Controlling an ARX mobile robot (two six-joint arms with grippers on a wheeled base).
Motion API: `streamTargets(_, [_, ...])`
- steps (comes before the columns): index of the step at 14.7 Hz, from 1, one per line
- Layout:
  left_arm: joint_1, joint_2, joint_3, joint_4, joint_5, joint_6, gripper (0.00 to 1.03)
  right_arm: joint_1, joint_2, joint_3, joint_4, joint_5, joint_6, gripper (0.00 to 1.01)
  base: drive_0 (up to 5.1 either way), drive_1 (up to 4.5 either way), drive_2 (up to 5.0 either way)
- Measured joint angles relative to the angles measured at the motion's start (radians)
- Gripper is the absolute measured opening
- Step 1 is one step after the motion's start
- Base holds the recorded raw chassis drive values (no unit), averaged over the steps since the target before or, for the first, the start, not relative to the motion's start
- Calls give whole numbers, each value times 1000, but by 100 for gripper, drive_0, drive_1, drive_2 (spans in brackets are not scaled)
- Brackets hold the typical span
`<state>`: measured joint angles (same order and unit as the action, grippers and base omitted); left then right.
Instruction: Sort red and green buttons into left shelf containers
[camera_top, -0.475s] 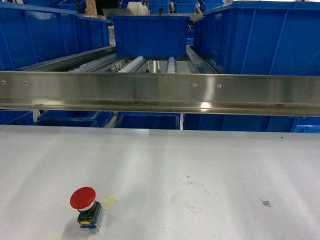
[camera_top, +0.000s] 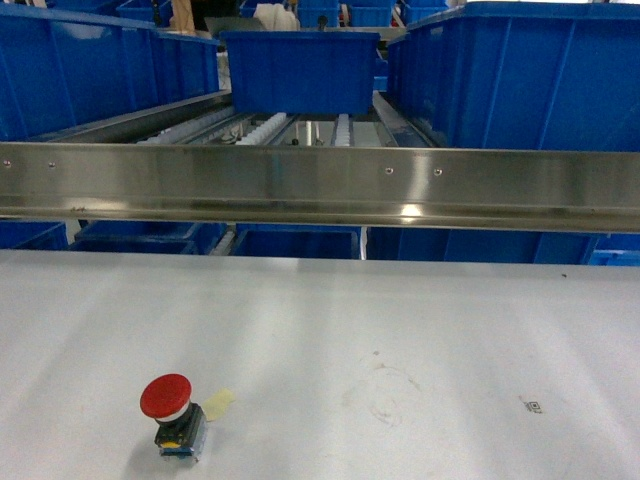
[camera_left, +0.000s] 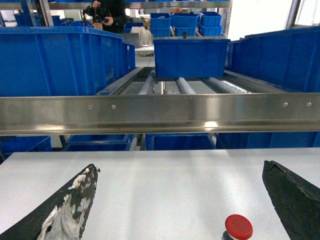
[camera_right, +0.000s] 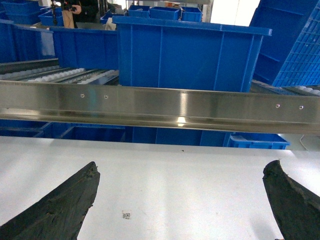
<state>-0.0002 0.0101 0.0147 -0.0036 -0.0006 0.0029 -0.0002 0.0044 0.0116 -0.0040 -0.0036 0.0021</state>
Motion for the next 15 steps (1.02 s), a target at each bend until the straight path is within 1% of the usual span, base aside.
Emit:
streamTargets(5, [1,1,0,3,3,0,98,0,0,0,0,0,0,98,0,0,0])
streamTargets(6, [61,72,-1,131,93,-6,98,6,15,0,32,17,-4,98,0,0,0])
streamTargets(7, [156,244,-1,299,182,-12,98,25,135,-2,216,78,-4,98,0,0,0])
streamTargets(8, [222,456,0,489,254,-16,98,25,313,-3,379,127,-19,98,0,0,0])
streamTargets(9, [235,732,17,721,331,-14,98,-10,590,-1,662,184,-31,98,0,0,0])
streamTargets(10, [224,903,58,847,353,-2,98,-48,769,0,830,192,-30,98,0,0,0])
streamTargets(11, [206,1030,103,905,367,0,98,-70,930,5,960,204,-33,98,0,0,0])
streamTargets(12, [174,1116,130,914,361,5,98,-92,1063,27,1045,205,-36,98,0,0,0])
streamTargets(13, [137,1168,143,915,365,5,98,-114,1150,57,1096,206,-37,98,0,0,0])
streamTargets(15, [60,1223,200,922,379,5,98,-165,1286,106,1160,206,-37,98,0,0,0])
